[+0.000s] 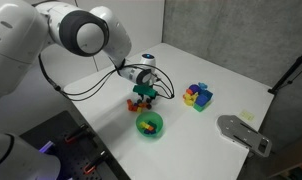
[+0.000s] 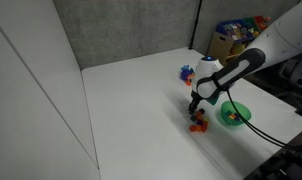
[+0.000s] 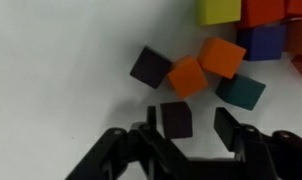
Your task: Pick up the black block on the left and place it in the green bowl
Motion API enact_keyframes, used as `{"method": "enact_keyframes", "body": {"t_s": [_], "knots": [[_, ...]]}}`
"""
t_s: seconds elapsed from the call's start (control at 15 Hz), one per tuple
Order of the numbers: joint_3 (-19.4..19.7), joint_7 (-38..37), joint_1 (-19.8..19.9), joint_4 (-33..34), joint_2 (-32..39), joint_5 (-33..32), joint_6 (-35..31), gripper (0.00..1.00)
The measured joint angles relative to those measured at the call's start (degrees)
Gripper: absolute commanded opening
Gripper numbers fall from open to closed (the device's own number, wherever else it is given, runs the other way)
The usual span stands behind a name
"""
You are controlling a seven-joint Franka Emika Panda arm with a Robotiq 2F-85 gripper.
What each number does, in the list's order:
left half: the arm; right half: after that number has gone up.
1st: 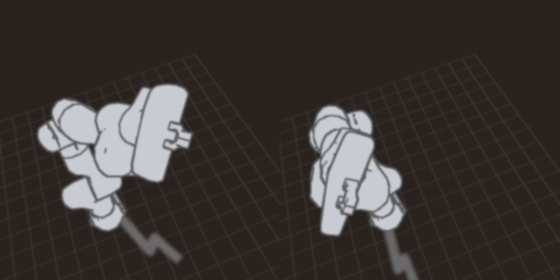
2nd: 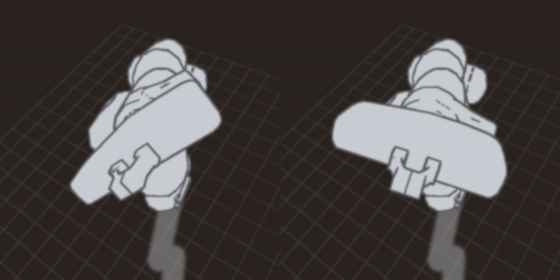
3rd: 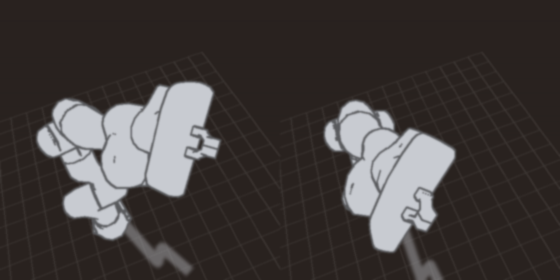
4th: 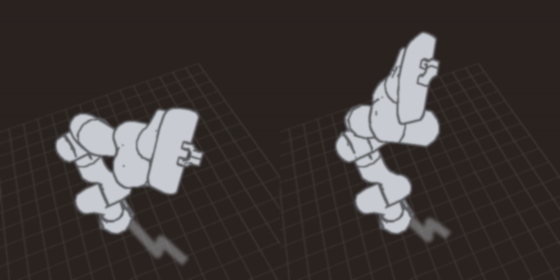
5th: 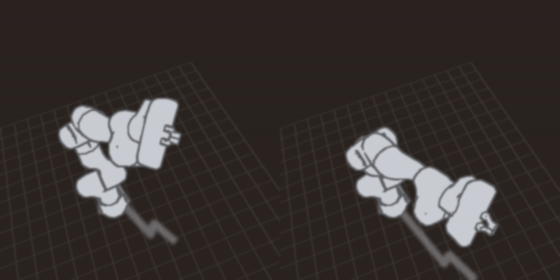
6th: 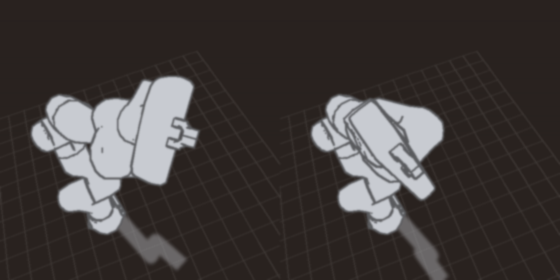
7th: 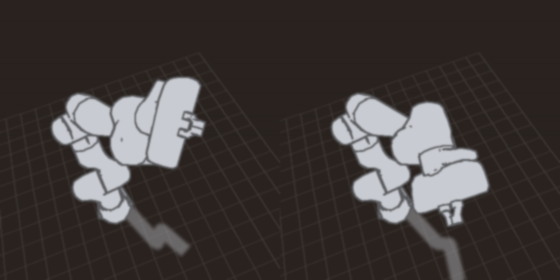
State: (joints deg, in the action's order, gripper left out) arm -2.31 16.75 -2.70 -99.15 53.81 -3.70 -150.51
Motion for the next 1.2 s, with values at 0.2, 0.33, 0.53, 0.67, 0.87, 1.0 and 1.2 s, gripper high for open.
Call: {"method": "enact_keyframes", "body": {"t_s": [0.2, 0.33, 0.53, 0.67, 0.87, 1.0, 1.2], "knots": [[0.02, -0.01, 0.0, 0.29, -0.01, 0.0, -0.06, 0.08], [0.05, -0.05, 0.0, 0.68, -0.03, 0.0, -0.06, 0.09], [0.08, -0.25, 0.0, 1.17, -0.32, 0.0, -0.05, 0.09], [0.11, -0.64, -0.04, 1.46, -0.85, 0.0, 0.06, 0.09], [0.15, -0.93, -0.07, 1.51, -2.61, -0.01, 1.19, 0.09], [0.4, -1.03, -0.09, 1.49, -4.25, -0.08, 3.03, 0.09], [1.31, -1.58, -0.09, 1.2, -7.01, -0.42, 6.62, 0.09]]}}
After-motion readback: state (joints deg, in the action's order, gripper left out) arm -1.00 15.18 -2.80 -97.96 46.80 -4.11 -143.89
